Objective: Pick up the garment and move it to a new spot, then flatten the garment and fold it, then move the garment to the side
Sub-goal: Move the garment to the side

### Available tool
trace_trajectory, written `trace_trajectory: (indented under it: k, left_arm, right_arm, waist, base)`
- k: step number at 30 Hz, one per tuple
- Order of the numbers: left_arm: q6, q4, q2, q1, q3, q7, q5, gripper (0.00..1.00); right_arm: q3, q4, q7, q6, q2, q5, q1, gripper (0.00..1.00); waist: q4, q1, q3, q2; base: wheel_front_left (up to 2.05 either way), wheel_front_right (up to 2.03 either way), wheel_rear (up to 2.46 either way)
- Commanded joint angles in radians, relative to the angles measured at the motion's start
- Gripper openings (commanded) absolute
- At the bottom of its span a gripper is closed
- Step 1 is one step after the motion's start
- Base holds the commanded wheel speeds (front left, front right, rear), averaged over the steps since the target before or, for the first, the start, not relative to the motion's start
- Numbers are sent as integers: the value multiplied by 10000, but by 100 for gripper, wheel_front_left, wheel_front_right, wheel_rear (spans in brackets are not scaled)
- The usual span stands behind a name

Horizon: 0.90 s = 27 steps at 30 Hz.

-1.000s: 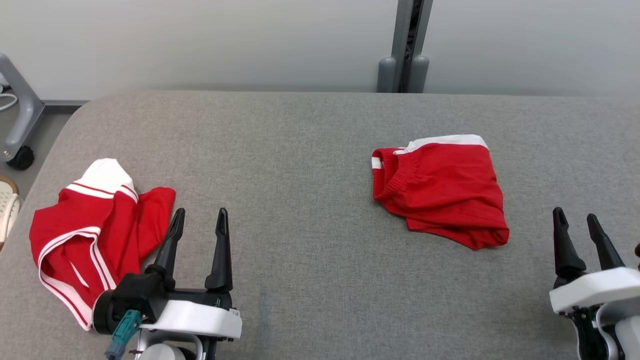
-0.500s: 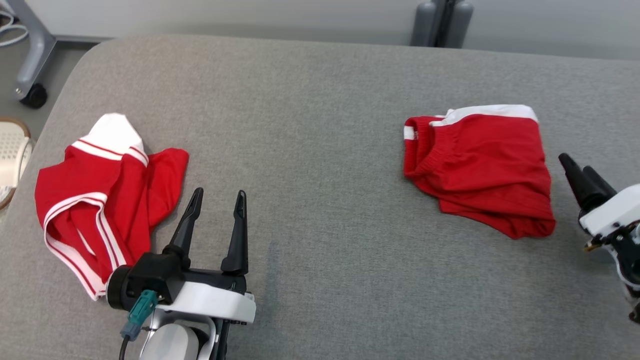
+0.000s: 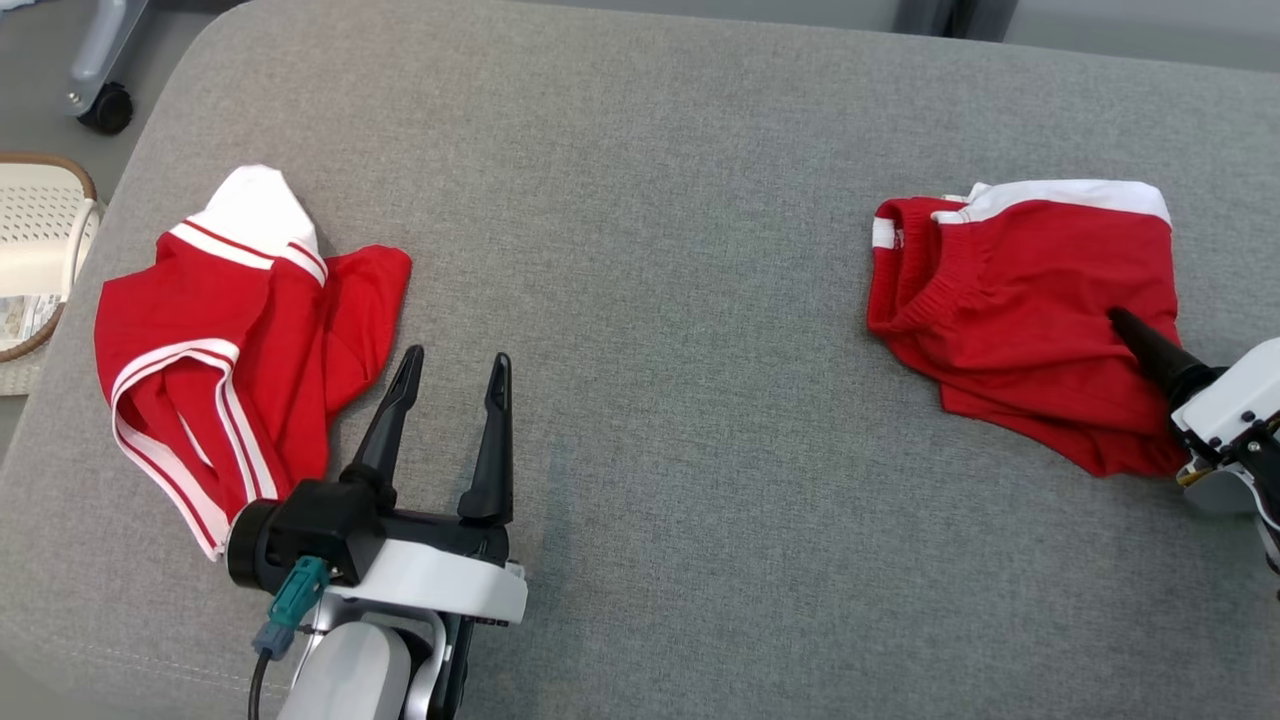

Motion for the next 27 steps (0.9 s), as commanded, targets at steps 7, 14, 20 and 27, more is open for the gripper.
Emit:
trace_trajectory:
  k: [7,14,20,27]
  left_arm:
    - [102,34,33,-314,-104,-6,113,100]
    - [146,61,35,-314,-164,-6,178,100]
    - [129,94,35,-260,-166,-6,202,100]
    - [113,90,37,-340,-160,-6,185,100]
  right_arm:
    - [569,78,139,3,39,450,-343,80]
    - [1089,-177,-187,4,-121,662,-389,0]
    - [1816,-202,-738,3,-786,181,-658,0]
    - [2802,178,-1091,3,-1994,-669,-1002,0]
  waist:
    - [100,0,222,0]
    - [111,0,223,0]
    - [0,0,160,0]
    - [-107,0,223,0]
  base:
    - [0,0,0]
    - [0,0,0]
    - [0,0,0]
    - [0,0,0]
